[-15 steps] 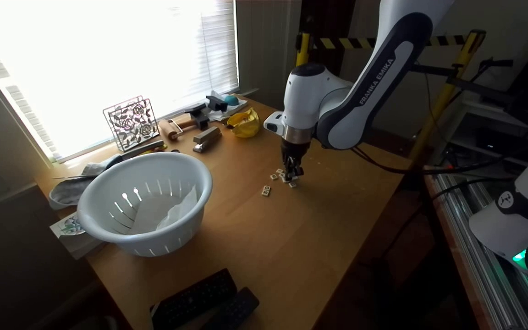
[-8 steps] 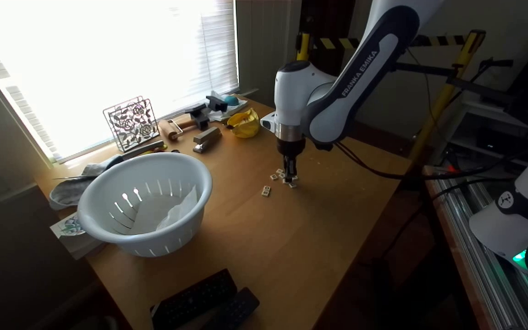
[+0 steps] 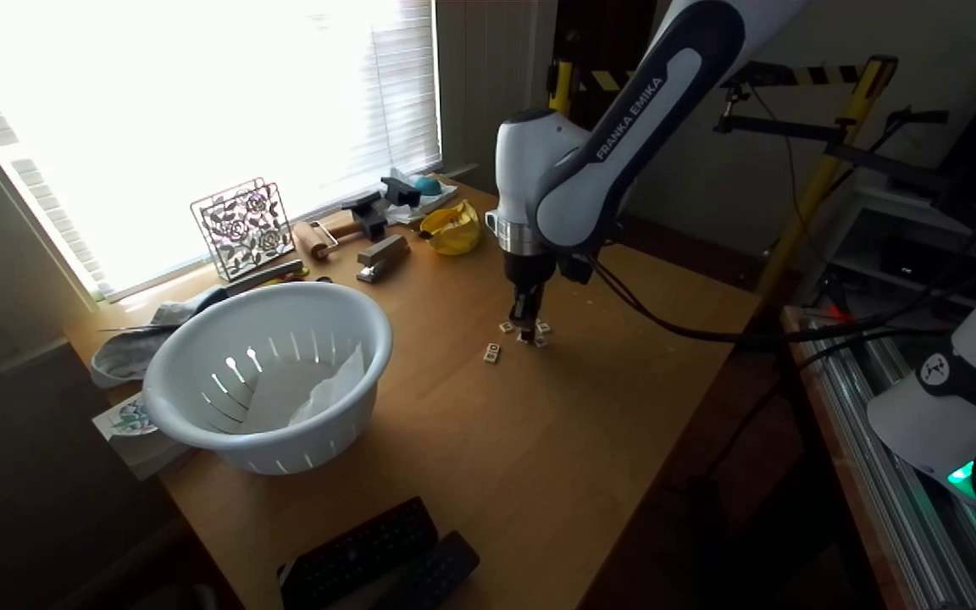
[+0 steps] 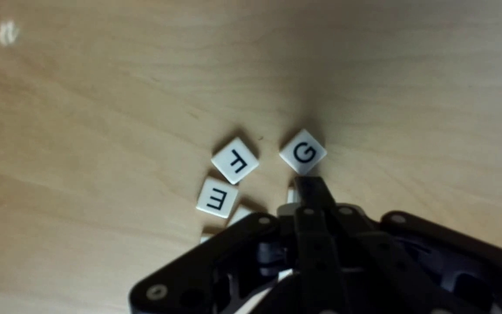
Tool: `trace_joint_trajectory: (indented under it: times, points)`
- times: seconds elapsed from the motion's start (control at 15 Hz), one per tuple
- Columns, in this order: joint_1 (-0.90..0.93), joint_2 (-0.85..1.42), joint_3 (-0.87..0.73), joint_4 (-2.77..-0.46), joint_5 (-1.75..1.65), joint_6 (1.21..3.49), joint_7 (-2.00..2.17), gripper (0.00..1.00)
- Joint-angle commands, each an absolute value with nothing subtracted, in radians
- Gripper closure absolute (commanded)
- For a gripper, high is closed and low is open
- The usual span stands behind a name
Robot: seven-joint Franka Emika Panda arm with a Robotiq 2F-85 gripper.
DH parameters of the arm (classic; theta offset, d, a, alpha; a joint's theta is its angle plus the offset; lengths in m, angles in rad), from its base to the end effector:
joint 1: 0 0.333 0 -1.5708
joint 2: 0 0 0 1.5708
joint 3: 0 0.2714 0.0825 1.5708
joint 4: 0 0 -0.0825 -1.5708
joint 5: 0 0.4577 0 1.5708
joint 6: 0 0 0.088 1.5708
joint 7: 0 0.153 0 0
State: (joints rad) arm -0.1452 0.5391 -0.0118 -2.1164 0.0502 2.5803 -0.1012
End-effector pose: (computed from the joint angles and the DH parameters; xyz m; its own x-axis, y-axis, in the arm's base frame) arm 0.5660 -0.0903 -0.0017 0.9926 -0.0965 -0.0732 -0.0986 -0.9948 -0.0249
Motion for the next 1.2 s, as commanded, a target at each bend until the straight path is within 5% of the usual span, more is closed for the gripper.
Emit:
trace_joint_trajectory:
  times: [0.0, 1.13]
  points:
    - [-0.155, 0.611, 0.008, -2.054, 0.155, 2.541, -0.026, 1.00]
    - [-0.136, 0.654, -0.028, -1.982, 0.296, 2.496, 0.235, 1.00]
